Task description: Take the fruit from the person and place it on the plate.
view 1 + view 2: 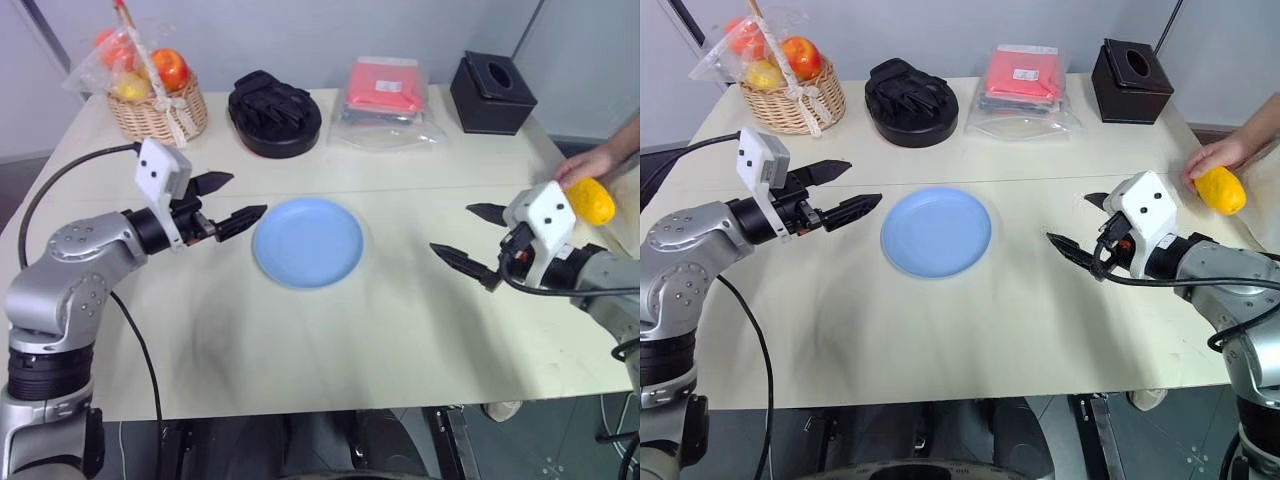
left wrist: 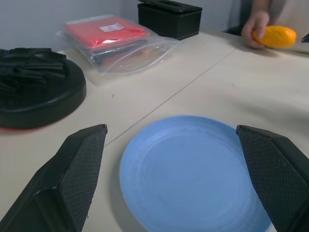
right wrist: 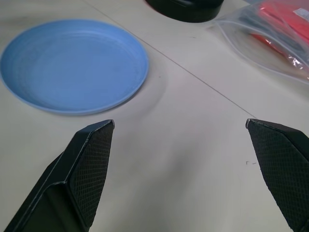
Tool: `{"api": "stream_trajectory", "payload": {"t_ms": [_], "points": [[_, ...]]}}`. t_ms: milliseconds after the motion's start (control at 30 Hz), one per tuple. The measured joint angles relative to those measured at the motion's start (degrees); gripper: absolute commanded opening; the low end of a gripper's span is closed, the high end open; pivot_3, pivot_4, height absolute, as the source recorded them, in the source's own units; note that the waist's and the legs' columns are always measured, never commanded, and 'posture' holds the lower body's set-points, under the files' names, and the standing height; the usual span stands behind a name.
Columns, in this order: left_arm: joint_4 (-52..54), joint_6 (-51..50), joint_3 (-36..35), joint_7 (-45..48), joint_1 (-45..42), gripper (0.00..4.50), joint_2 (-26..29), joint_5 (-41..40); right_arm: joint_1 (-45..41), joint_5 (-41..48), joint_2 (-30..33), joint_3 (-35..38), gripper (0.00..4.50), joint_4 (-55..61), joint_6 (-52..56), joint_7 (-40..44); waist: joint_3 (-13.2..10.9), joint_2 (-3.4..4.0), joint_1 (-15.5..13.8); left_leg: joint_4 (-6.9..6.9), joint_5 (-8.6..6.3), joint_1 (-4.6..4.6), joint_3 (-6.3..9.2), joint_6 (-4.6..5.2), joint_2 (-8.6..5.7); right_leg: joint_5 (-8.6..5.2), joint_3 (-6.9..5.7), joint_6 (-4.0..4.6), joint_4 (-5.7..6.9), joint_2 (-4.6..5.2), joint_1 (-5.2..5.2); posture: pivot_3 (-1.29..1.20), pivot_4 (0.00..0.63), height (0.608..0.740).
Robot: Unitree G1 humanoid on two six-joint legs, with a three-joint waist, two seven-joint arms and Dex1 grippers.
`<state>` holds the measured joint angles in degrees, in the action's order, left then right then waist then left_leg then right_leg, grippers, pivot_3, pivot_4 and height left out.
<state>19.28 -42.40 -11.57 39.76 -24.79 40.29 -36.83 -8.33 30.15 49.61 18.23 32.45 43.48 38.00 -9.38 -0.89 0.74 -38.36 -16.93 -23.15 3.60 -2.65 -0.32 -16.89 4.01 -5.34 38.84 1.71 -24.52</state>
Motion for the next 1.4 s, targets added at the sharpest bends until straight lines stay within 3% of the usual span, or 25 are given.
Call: {"api": "stream_trajectory", "payload": {"t_ms": [467,900,1133,1400], "points": [[-0.1,0.0,-0.1,-0.9,-0.3,4.47,-0.4,-0.1,-0.1,0.2,0.0,0.0,4.50,0.0,0.0,-1.2,0.0,0.00,0.0,0.00,0.00,0.00,0.00,0.00,0.00,0.00,0.00,0.00,0.00,0.00,0.00,0.00,0.150,0.740],[-5.7,-3.4,-5.9,-21.8,-12.8,4.47,-17.5,-5.7,-1.9,0.4,-0.1,-0.7,4.50,0.0,0.0,-2.2,0.0,-0.02,-0.2,-0.11,0.00,-0.03,0.01,-0.01,-0.01,0.00,-0.01,0.00,0.03,0.01,0.01,0.00,0.150,0.740],[-11.1,-1.6,-7.1,-28.4,-17.1,4.47,-21.5,-5.1,-2.0,0.4,-0.1,-1.0,4.50,0.0,0.0,-2.5,0.0,-0.02,-0.1,-0.13,0.01,-0.02,0.00,-0.02,-0.01,0.00,0.00,0.00,0.11,-0.01,0.01,0.00,0.150,0.740],[-20.0,5.0,-5.5,-28.5,-22.0,4.47,-22.9,0.3,-1.6,0.5,-0.1,-0.8,4.50,1.6,0.5,-3.3,0.0,-0.03,-0.3,-0.22,0.05,-0.06,-0.02,-0.09,-0.06,0.00,-0.02,0.00,0.10,0.00,0.01,0.00,0.150,0.740]]}}
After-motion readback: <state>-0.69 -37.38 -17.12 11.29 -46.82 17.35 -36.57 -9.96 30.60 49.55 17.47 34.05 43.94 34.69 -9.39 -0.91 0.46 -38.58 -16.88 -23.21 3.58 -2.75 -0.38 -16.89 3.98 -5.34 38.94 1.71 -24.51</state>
